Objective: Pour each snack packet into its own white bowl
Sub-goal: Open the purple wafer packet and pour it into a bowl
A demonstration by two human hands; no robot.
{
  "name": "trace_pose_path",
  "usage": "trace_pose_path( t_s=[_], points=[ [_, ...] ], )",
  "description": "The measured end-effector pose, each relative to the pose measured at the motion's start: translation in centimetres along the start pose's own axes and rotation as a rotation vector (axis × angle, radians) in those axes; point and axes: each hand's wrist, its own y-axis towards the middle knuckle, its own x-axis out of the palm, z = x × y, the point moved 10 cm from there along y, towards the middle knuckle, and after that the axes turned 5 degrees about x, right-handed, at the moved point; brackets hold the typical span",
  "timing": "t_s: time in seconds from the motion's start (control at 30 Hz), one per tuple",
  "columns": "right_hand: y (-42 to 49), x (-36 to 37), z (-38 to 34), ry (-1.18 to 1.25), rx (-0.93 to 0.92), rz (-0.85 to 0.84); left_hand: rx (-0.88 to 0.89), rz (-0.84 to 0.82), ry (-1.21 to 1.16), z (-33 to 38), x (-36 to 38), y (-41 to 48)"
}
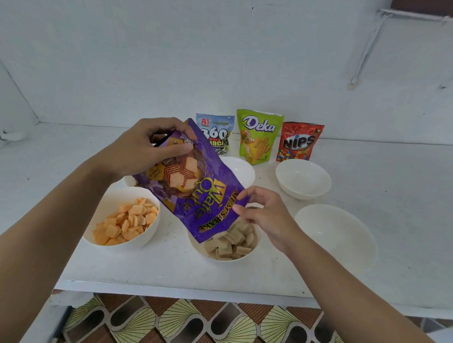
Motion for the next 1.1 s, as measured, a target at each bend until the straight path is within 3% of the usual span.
trace_pose_path(
  t_s=[0.13, 0.4, 0.57, 0.8, 0.97, 1.1],
  points=[
    [0.1, 0.8, 1.2, -0.053, 0.113, -0.085, -0.046, -0.076, 0.021, -0.4, 0.9, 0.2],
    [0.3, -1.1, -1.4, 0.038, -0.052, 0.063, 0.005, 0.029, -0.073, 0.8, -0.1, 1.2],
    [0.5, -0.4, 0.3, -0.003, 0.072, 0.009, -0.028, -0.026, -0.007, 0.1, 1.1, 1.2],
    [0.2, -0.9, -1.9, 0.090, -0.087, 0.086, 0.007, 0.058, -0.039, 1.4, -1.0, 1.6],
    [0.5, 1.1, -0.2, 0.026, 0.029, -0.057, 0.038, -0.004, 0.028, 2.1, -0.3, 1.8],
    [0.2, -0.6, -1.3, 0.072, -0.076, 0.082, 0.090, 0.016, 0.035, 2.4, -0.2, 1.8]
  ],
)
